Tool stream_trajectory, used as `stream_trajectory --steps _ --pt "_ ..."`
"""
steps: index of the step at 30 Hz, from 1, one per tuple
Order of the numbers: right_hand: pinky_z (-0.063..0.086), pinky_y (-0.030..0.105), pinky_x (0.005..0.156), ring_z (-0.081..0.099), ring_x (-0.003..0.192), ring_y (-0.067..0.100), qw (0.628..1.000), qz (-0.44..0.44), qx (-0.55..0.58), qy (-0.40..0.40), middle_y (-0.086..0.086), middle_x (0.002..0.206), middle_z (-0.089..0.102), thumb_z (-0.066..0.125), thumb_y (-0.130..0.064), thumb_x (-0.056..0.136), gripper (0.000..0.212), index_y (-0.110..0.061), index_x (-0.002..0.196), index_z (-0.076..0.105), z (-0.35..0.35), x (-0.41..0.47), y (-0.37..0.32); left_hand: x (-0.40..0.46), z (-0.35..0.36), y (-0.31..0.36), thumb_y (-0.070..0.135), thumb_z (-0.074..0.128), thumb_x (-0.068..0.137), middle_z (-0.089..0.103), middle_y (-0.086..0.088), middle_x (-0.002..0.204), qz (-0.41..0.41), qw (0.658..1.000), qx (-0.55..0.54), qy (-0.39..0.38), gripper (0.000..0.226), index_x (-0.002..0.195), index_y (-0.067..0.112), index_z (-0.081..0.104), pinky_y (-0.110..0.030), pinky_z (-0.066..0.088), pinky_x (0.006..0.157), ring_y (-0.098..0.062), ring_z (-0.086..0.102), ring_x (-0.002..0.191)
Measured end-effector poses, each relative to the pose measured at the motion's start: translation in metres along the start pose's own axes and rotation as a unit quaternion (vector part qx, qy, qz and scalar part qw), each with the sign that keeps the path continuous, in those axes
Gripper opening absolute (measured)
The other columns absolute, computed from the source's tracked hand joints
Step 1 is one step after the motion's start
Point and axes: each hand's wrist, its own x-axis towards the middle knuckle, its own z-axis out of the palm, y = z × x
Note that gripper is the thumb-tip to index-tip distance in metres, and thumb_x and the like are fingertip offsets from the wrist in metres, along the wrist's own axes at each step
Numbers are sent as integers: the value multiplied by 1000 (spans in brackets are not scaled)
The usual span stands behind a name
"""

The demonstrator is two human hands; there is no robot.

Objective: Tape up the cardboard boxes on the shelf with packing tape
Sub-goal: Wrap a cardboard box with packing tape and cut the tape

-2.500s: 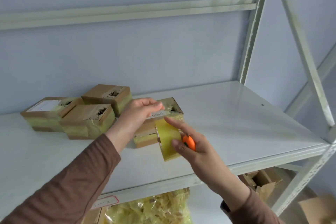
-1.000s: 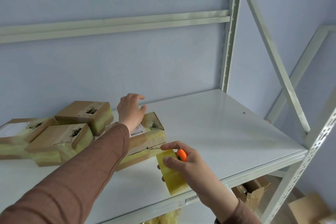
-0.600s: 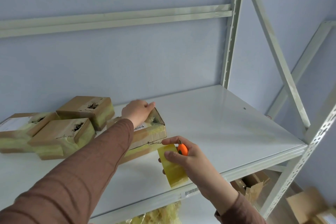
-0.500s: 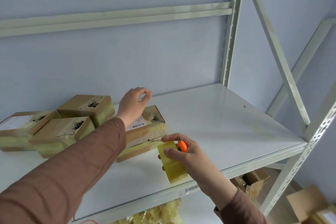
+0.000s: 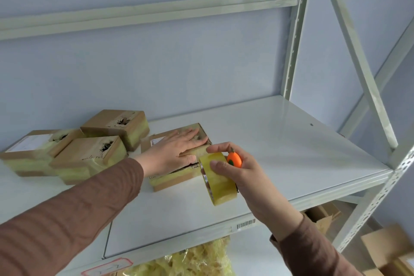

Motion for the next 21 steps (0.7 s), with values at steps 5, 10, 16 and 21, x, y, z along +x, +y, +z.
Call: stream_trajectory --steps 5,10,16,21 --pt "60 36 67 75 81 31 999 32 11 -7 15 97 75 77 -21 88 22 -23 109 72 -6 -4 11 -2 2 -1 71 43 95 -18 10 170 -56 995 83 14 72 147 72 -6 -61 -12 123 -17 -24 155" --pt "56 31 71 72 82 25 1000 24 13 7 12 95 75 74 -18 93 19 -23 112 73 -9 -5 12 9 -19 7 74 60 84 9 -1 172 -138 988 63 -18 88 150 69 3 -55 13 124 -25 9 158" --pt "48 38 93 68 102 23 1000 -21 18 -12 23 121 67 76 -27 87 40 -28 126 71 -9 18 -12 9 -65 -2 47 72 93 71 14 128 -118 926 -328 -143 47 137 46 57 -38 49 109 -12 67 119" --pt "45 29 95 65 102 13 999 -54 -2 -7 2 110 70 67 -14 96 45 -26 139 60 -4 42 -16 4 -50 -10 47 73 92 59 23 127 -130 976 -103 141 46 135 44 59 -23 41 87 -1 57 112"
